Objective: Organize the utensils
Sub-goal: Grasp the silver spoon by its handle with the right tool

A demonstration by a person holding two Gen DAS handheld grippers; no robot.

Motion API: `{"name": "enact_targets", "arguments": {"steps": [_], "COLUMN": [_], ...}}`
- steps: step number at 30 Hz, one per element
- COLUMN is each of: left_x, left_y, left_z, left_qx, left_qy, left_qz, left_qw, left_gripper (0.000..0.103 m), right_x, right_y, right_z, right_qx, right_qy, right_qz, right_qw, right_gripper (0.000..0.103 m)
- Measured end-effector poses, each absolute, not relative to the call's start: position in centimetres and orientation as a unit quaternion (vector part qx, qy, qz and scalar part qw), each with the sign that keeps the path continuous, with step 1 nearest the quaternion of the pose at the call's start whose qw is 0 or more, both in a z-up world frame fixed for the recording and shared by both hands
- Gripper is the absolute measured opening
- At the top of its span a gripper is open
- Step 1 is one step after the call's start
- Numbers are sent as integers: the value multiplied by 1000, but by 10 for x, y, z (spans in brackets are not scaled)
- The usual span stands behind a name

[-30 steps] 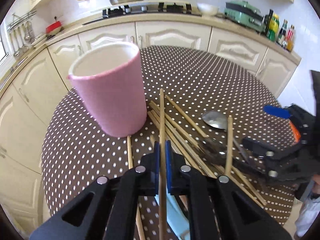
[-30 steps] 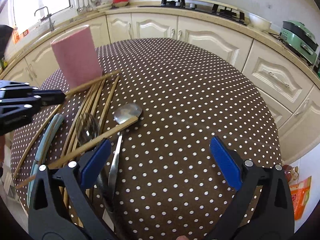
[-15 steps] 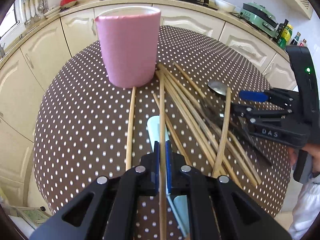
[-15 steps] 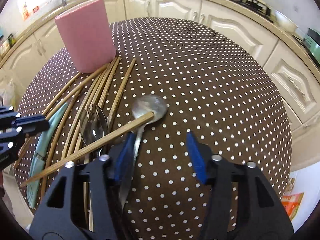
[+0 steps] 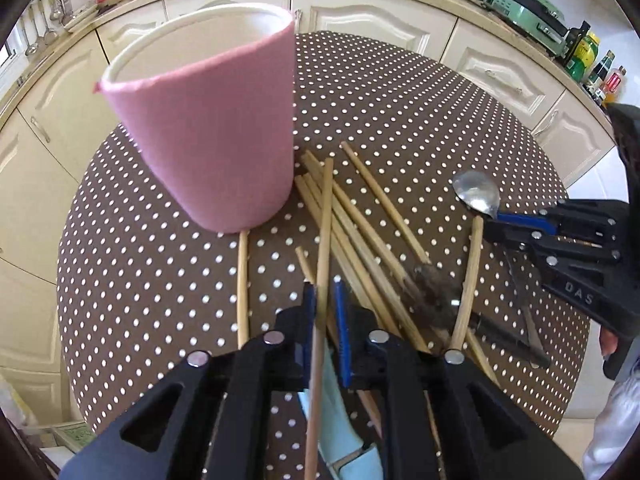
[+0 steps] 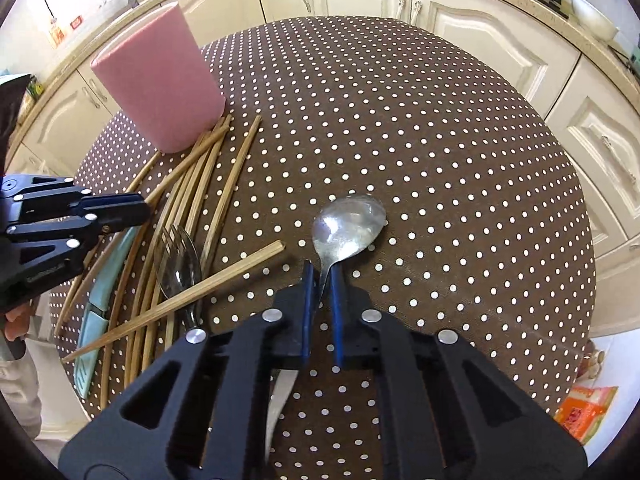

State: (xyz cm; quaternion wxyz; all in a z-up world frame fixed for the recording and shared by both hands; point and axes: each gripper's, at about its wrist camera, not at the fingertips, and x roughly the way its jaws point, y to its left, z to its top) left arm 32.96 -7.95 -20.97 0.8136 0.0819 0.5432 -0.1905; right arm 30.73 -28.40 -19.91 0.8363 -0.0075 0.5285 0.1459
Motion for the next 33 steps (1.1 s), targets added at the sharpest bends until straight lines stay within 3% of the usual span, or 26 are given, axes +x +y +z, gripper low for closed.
{"name": "enact_targets", "arguments": {"steps": [4,18,23,33], "left_x": [336,291,291,295], "left_y": [-93,-90,-79,-53], "left_z": [-210,-132,-120,-151], "left_qx": [71,2,-13,-26], "left_qy": [529,333,336,369], "left_qz": [-197,-261,-245,-233], "left_qw": [822,906,909,899], "left_gripper": [5,5,5,5], "right_x": [304,284,292,299], "right_y": [-292,-306,-289,-274], "right_z": [-197,-117,-127,-197], "right_qx": [11,53,16,-10], "right_qy": [510,389,437,524], "right_qz": [147,150,129,119], "right_qw": [847,907,890,844], "right_gripper": [3,2,3,6]}}
